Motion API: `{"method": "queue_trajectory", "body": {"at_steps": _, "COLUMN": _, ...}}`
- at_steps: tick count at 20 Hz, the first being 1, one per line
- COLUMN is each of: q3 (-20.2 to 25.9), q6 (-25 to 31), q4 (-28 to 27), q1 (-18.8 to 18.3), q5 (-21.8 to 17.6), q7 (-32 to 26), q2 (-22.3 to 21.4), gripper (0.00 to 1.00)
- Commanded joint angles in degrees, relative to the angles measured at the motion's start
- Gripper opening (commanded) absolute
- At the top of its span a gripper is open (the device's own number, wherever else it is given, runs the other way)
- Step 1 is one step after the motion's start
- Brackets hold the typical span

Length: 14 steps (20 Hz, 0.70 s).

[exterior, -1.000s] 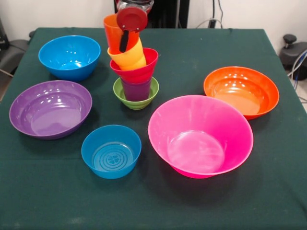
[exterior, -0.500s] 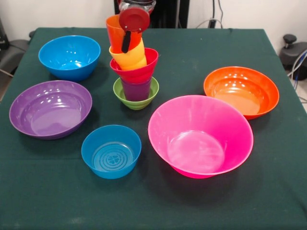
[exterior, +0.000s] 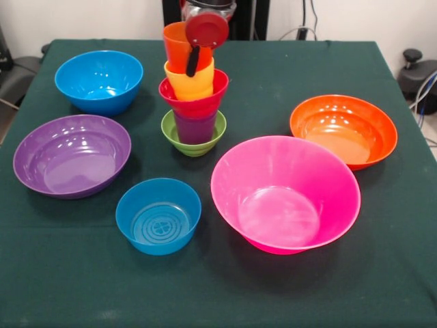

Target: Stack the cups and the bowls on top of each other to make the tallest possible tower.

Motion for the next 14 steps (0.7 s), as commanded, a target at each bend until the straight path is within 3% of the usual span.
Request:
{"method": "queue_trajectory", "body": {"at_steps": 1, "q3": 7.55, "q6": -1.49, "q4": 2.51, "q1": 1.33, "q5": 1.39, "q7": 1.43, "q2": 1.78, "gripper": 0.0}}
{"method": "queue_trajectory", "body": {"at_steps": 4, "q3": 11.01, "q6": -3.17, "q4": 3.82, "q1": -1.24, "q5": 0.61, "q7": -3.32, "q2": 1.7, "gripper": 0.0}}
{"method": "queue_trajectory", "body": {"at_steps": 14, "q3": 8.93, "q6": -4.18, "q4": 2.03, "q1": -0.18, "q5": -1.58, "q7": -2.16, "q2": 3.38, "gripper": 0.0}}
